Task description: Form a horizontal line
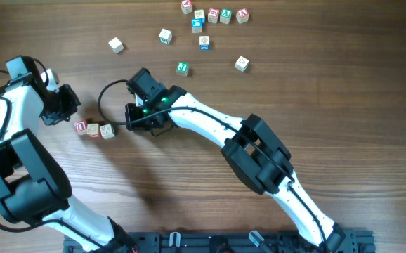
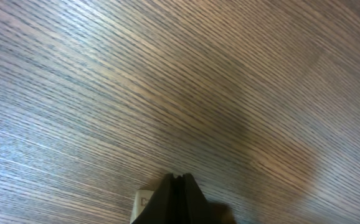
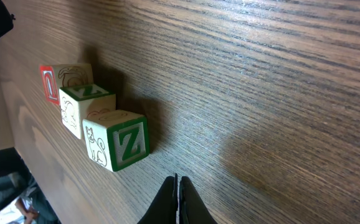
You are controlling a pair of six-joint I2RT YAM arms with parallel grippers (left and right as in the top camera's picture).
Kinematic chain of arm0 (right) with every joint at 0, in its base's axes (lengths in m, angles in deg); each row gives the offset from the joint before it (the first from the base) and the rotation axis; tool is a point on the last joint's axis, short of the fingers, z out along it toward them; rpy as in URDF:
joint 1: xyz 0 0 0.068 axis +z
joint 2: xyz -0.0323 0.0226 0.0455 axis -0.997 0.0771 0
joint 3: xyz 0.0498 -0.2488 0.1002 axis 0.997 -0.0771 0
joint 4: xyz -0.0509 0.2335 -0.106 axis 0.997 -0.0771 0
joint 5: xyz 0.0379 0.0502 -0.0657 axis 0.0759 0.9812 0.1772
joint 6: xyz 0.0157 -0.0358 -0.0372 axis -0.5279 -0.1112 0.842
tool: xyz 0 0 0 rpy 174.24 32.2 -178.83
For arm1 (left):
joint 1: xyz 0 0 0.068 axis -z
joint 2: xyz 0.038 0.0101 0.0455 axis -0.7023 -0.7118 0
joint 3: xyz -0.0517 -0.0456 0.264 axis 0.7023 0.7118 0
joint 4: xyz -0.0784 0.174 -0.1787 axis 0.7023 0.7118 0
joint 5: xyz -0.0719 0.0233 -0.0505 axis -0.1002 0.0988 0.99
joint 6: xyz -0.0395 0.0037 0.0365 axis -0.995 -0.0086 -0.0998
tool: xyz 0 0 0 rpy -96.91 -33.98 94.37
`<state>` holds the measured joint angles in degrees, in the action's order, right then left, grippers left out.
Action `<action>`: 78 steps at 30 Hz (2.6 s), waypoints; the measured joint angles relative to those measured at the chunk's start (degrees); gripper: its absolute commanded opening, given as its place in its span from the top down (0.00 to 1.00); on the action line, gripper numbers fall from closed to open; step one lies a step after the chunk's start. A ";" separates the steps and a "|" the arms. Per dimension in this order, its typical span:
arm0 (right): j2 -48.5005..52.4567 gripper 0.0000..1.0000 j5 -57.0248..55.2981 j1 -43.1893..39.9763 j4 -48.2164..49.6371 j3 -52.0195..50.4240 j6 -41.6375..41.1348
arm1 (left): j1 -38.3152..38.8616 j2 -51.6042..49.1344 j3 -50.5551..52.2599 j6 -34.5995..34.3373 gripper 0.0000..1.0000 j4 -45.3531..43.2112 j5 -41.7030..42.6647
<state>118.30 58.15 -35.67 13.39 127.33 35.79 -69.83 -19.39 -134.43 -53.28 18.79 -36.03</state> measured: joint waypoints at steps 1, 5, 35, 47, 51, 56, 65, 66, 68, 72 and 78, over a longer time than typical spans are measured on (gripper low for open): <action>0.00 0.95 0.00 0.00 0.00 0.00 0.00 | 0.00 -0.02 0.00 -0.02 0.96 0.00 -0.02; 0.00 0.95 0.00 0.00 0.00 0.00 0.00 | 0.00 -0.04 0.50 -0.15 0.96 -0.52 -0.09; 0.00 0.95 -0.02 0.00 -0.02 0.00 0.00 | 1.55 -0.20 1.25 -0.17 0.96 3.61 -0.46; 0.00 0.95 -0.04 0.00 0.00 0.00 0.00 | 1.55 -0.20 2.54 -0.24 0.96 2.10 -0.85; 0.00 0.95 -0.07 0.00 -0.02 0.00 0.00 | 1.55 -0.20 4.57 -0.74 0.96 0.35 -0.85; 0.00 0.96 -0.20 0.00 -0.02 0.00 0.00 | 1.55 -0.20 4.90 -1.03 0.96 -0.63 -0.87; 0.00 0.95 -0.20 0.00 0.00 0.00 0.00 | 1.55 -0.20 4.90 -1.51 0.96 -2.78 -0.83; 0.00 0.95 -0.22 0.00 0.00 0.00 0.00 | 1.55 -0.22 4.70 -1.75 0.96 -2.38 -0.83; 0.00 0.95 -0.22 0.00 0.00 0.00 0.00 | 1.55 -0.39 3.34 -2.14 0.96 -0.55 -0.83; 0.00 0.95 -0.24 0.00 -0.09 0.00 0.22 | 1.27 -0.48 -1.18 -2.36 0.96 4.37 -0.81; 0.00 0.95 -0.46 0.00 0.15 0.00 -0.63 | -2.01 -0.48 -3.54 -3.41 0.96 6.82 -0.46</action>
<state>118.30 57.69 -35.67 13.55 127.33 35.16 -71.84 -19.87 -137.97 -56.69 25.61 -36.48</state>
